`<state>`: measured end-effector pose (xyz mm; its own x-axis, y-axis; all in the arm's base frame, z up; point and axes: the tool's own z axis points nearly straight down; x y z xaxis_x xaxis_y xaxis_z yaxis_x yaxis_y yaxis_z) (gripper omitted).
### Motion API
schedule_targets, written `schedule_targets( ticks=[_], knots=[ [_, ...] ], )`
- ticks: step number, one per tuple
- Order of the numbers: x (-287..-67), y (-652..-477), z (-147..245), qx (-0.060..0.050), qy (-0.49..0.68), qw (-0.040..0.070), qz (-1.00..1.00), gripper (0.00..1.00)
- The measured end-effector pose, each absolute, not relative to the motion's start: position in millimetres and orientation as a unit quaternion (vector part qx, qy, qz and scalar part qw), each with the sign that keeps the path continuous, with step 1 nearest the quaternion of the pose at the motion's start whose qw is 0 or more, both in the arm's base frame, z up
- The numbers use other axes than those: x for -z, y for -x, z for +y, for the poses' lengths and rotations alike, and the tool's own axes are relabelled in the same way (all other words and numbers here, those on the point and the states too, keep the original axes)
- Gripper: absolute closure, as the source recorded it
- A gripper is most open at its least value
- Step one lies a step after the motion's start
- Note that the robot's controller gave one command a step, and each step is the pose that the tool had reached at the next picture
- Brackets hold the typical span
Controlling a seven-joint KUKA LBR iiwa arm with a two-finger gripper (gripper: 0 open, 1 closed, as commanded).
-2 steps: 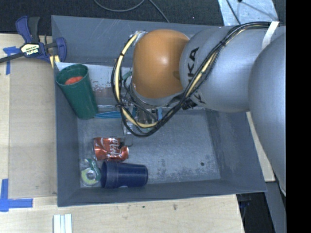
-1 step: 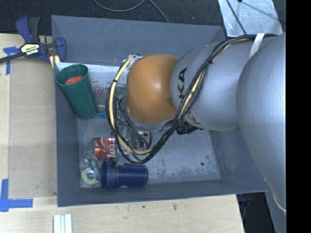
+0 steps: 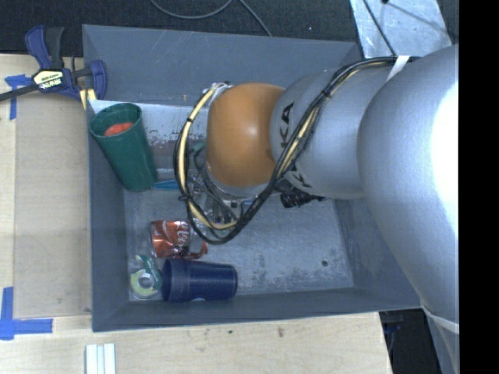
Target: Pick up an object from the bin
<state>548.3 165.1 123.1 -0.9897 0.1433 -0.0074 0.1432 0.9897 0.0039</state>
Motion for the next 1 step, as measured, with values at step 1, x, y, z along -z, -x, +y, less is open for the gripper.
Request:
schedule_targets(
  ticks=[1],
  knots=[
    [-83.8,-544.9,160.9,-0.006,-0.110,0.018,0.994,0.00]
  ],
)
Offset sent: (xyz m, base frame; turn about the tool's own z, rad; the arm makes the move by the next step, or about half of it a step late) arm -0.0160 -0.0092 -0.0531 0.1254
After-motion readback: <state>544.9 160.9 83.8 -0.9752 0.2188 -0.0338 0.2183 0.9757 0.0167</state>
